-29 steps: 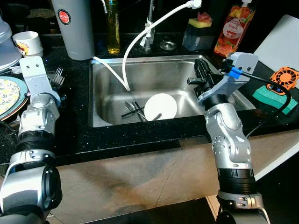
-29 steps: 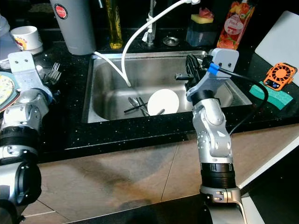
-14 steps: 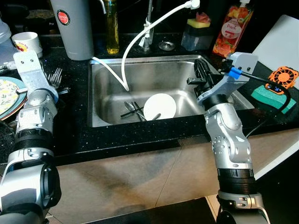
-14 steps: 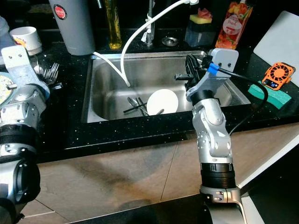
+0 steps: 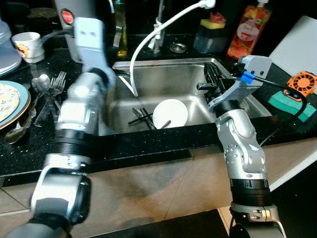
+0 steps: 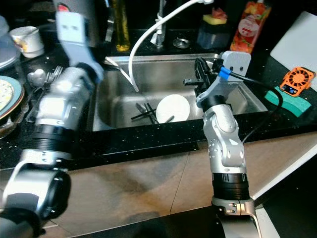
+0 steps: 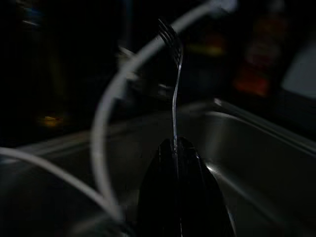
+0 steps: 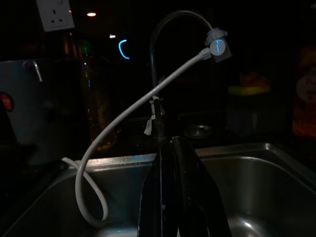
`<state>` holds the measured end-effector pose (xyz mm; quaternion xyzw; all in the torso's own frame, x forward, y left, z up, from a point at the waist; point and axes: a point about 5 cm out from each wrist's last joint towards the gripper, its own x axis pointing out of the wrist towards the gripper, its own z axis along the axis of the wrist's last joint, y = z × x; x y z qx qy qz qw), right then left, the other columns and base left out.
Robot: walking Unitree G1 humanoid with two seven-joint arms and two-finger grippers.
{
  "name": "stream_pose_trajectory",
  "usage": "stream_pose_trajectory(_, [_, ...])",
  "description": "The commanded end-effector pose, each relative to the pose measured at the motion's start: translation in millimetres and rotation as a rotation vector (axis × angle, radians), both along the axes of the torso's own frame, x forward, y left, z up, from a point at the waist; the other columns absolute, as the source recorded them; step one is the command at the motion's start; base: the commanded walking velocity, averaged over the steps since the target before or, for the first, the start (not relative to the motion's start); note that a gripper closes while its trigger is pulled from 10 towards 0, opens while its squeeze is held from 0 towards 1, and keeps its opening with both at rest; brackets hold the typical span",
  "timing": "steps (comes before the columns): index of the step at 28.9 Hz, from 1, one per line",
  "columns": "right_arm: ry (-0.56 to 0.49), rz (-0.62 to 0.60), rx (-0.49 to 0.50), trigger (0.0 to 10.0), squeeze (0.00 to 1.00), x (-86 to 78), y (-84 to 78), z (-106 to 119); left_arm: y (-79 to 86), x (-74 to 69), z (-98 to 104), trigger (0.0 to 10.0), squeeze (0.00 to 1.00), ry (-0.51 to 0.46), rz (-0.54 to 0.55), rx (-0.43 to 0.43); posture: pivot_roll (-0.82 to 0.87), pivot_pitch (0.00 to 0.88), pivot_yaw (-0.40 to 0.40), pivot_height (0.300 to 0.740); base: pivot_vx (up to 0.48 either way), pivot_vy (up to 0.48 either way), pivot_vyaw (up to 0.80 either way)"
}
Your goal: Kitchen organization
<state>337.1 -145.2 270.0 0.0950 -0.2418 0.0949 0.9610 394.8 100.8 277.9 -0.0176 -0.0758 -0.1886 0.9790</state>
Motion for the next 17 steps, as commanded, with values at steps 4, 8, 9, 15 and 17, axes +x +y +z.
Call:
stream_pose_trajectory(4, [-0.001,-0.023,0.006,10.0,0.00,-3.5,-4.7,0,-12.1,7.4,-27,10.0,0.16,0.097,0.032,0.073,0.09,0.051,-0.015,0.740,0.000,0.000,0.00])
stream_pose_trajectory(8, [0.005,-0.028,0.008,10.0,0.00,-4.8,-5.3,-2,-9.4,6.7,-34,10.0,1.00,0.097,0.032,0.108,0.09,0.059,-0.014,0.740,0.000,0.000,0.00])
stream_pose_trajectory(9, [0.006,-0.028,0.009,10.0,0.00,-4.5,-5.0,-2,-7.5,4.8,-32,10.0,1.00,0.078,0.020,0.116,0.10,0.066,-0.014,0.740,0.000,0.000,0.00])
stream_pose_trajectory(15, [0.009,-0.025,0.014,10.0,0.00,-4.0,-3.2,-2,5.9,-2.2,-15,10.0,0.00,0.013,0.013,0.089,0.11,0.071,-0.012,0.740,0.000,0.000,0.00])
stream_pose_trajectory(17, [0.010,-0.025,0.015,10.0,0.00,-3.9,-3.2,-3,12.5,-3.2,-12,10.0,0.00,0.004,0.035,0.092,0.11,0.071,-0.012,0.740,0.000,0.000,0.00])
